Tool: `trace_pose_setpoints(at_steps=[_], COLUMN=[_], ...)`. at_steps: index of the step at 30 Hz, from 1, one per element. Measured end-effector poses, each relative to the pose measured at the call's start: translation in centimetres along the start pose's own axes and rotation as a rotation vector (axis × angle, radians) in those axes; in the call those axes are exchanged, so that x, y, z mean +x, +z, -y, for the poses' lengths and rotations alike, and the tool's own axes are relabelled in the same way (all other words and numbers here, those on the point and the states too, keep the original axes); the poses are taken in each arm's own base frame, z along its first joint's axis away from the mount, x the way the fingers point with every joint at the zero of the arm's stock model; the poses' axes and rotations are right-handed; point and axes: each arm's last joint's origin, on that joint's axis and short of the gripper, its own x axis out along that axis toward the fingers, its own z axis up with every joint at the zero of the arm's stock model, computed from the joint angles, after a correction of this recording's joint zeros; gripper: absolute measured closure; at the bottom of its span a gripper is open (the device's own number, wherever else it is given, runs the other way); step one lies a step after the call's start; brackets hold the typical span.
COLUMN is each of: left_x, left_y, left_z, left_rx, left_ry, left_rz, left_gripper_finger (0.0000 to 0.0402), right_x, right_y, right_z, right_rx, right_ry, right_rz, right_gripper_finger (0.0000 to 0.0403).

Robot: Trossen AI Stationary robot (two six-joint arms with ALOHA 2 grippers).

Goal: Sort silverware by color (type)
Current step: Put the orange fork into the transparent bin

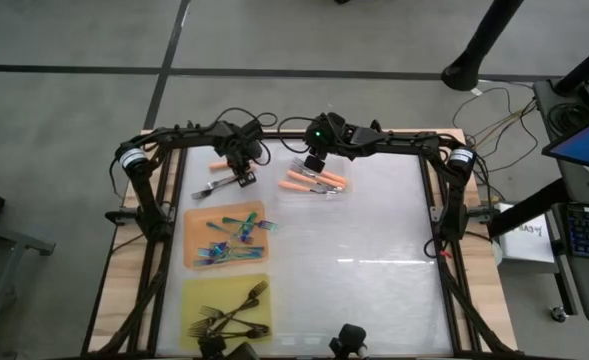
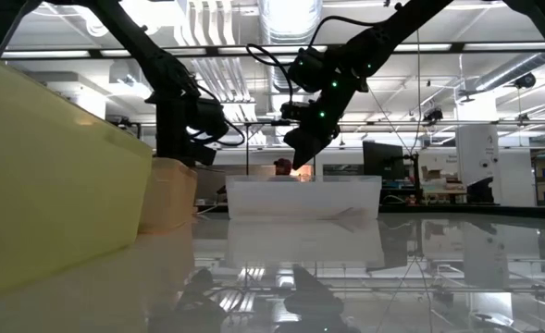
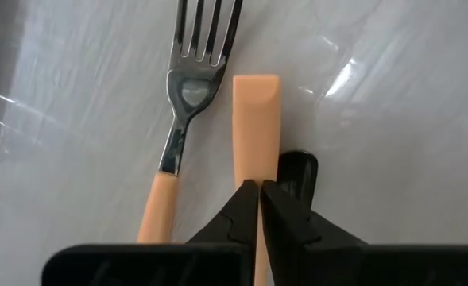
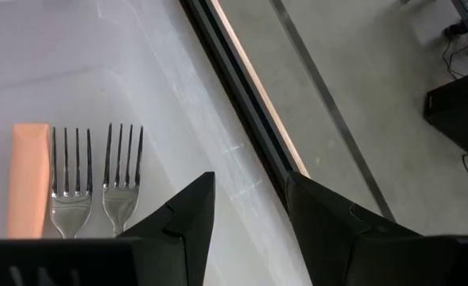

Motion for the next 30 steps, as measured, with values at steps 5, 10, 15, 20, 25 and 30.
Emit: trace_pose_setpoints(at_steps=[5,10,15,20,25,30], left_x=[-0.3,-0.5,-0.5,-0.5,-0.4,0.3], left_y=[0.4,0.5,0.5,0.5,1.3,2.7], left_z=[0.1,0.1,0.1,0.1,-0.1,-0.6], left_rx=[-0.002,-0.002,-0.008,-0.040,-0.116,-0.164], left_ry=[-0.052,-0.074,-0.078,-0.078,-0.076,-0.045], left_rz=[0.022,0.025,0.023,0.026,0.035,-0.047], left_gripper_finger=[0.0393,0.0360,0.0326,0.0316,0.0315,0.0315], right_x=[0.0,0.0,0.1,0.1,0.1,0.1], right_y=[0.0,-0.1,-0.1,-0.2,-0.1,-0.1], right_z=[0.0,0.0,-0.1,0.0,0.0,0.0], right_rx=[0.000,-0.001,-0.002,-0.002,-0.002,-0.002], right_ry=[0.000,0.001,0.001,0.001,0.001,0.001], right_rz=[-0.001,-0.004,-0.005,-0.005,-0.004,-0.004], right_gripper_finger=[0.0255,0.0255,0.0255,0.0255,0.0255,0.0255])
